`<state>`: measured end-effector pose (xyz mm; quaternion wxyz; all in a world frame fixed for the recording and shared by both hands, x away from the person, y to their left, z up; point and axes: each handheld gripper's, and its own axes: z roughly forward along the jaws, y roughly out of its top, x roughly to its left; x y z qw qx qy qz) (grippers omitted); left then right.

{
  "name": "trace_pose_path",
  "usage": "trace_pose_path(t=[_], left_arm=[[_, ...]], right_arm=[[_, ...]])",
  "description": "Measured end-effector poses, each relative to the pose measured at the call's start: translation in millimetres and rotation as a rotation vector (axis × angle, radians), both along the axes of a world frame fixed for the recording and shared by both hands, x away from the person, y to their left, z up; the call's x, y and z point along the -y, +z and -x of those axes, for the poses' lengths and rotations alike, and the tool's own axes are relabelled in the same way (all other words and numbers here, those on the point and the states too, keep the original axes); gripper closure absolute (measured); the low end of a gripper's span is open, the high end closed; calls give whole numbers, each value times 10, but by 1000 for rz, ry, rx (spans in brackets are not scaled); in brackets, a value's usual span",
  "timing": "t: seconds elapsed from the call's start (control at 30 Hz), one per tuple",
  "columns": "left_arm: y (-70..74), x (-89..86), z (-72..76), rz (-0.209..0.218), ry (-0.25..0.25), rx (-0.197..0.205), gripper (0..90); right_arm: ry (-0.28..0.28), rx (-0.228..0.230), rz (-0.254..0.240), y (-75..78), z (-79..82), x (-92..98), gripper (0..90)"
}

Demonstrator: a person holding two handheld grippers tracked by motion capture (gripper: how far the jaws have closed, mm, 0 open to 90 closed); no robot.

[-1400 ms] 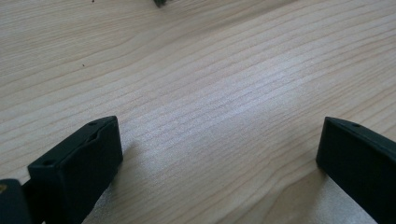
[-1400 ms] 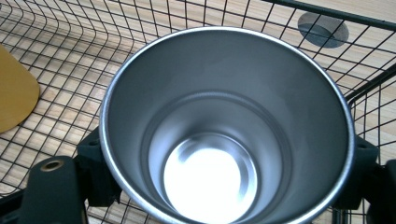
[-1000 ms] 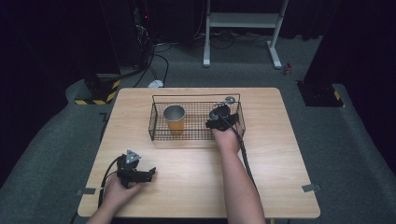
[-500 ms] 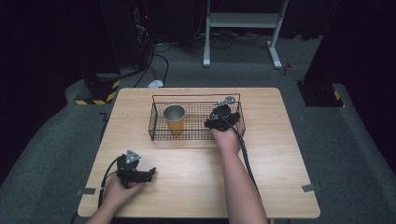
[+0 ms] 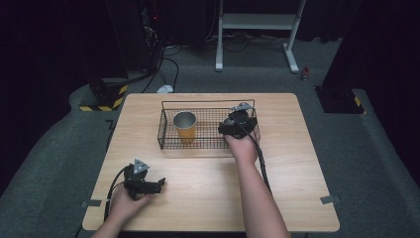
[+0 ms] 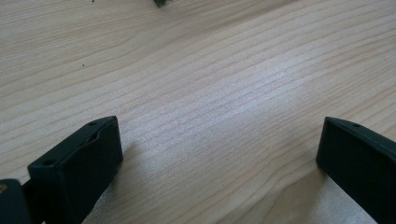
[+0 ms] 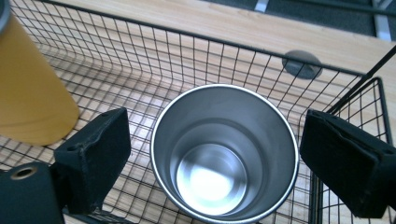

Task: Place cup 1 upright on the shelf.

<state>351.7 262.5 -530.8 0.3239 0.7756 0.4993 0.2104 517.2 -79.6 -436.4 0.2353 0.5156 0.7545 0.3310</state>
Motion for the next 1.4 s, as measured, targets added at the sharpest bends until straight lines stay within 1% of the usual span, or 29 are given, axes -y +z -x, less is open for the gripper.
trace_pose_path(t=[0.17, 0.33, 0.37, 0.4, 0.43, 0.47, 0.5, 0.53, 0.57, 0.6, 0.63, 0.67, 0.73, 0.77, 0.8, 0.87, 0.93, 0.97, 1.03, 1.07, 1.1, 1.13, 1.23, 1.27, 1.33, 1.37, 1.4], left_arm=[[1, -2, -1, -3, -1, 1, 7], [0, -1, -1, -1, -1, 0, 7], [0, 0, 0, 1, 0, 0, 7], [0, 0, 0, 1, 0, 0, 7], [0, 0, 0, 0, 0, 0, 7], [0, -1, -1, -2, -1, 1, 7], [0, -1, -1, -2, -1, 1, 7], [1, -1, -1, -2, -1, 0, 7], [1, -1, -1, -2, -1, 0, 7], [0, 0, 0, 0, 0, 0, 7], [0, 0, 0, 0, 0, 0, 7], [0, 0, 0, 0, 0, 0, 7], [1, -1, -1, -1, -1, 0, 7], [1, -1, -1, -1, -1, 0, 7], [0, -1, 0, -1, -1, 0, 7], [1, -2, -1, -3, -2, 1, 7], [1, -2, -1, -2, -1, 1, 7], [0, 0, 0, 0, 0, 0, 7], [1, -1, -1, -2, -1, 0, 7], [0, 0, 0, 0, 0, 0, 7], [0, 0, 0, 0, 0, 0, 7], [0, -1, -1, -2, -1, 1, 7], [2, -4, -1, -5, -4, -1, 7], [2, -4, -1, -5, -4, -1, 7], [2, -4, -1, -6, -4, -1, 7], [2, -4, -1, -6, -4, -1, 7], [2, -3, 0, -5, -3, -1, 7]], right_arm=[[15, 22, 1, 50, 53, -4, 91], [38, 52, -15, 126, 192, 38, 99], [40, 53, -29, 134, 223, 49, 105], [40, 53, -29, 134, 223, 49, 105], [45, 54, -46, 139, 251, 69, 110], [54, 63, -52, 143, 312, 104, 115], [54, 63, -52, 143, 312, 104, 115], [61, 69, -58, 139, 379, 141, 116], [61, 69, -58, 139, 379, 141, 116], [66, 79, -62, 134, 441, 178, 119], [66, 79, -62, 134, 441, 178, 119], [69, 87, -68, 126, 499, 210, 121], [76, 93, -83, 108, 563, 259, 123], [76, 93, -83, 108, 563, 259, 123], [82, 100, -93, 86, 630, 308, 123], [87, 107, -91, 67, 695, 349, 124], [92, 121, -89, 33, 773, 412, 125], [86, 129, -84, 11, 811, 438, 127], [80, 152, -61, -56, 881, 500, 128], [72, 153, -54, -97, 919, 533, 128], [72, 153, -54, -97, 919, 533, 128], [67, 160, -45, -145, 953, 573, 128], [48, 118, -45, -313, 1052, 720, 128], [34, 93, -39, -448, 1124, 850, 126], [18, 70, -20, -548, 1184, 968, 127], [18, 70, -20, -548, 1184, 968, 127], [-5, 41, 5, -649, 1254, 1107, 127]])
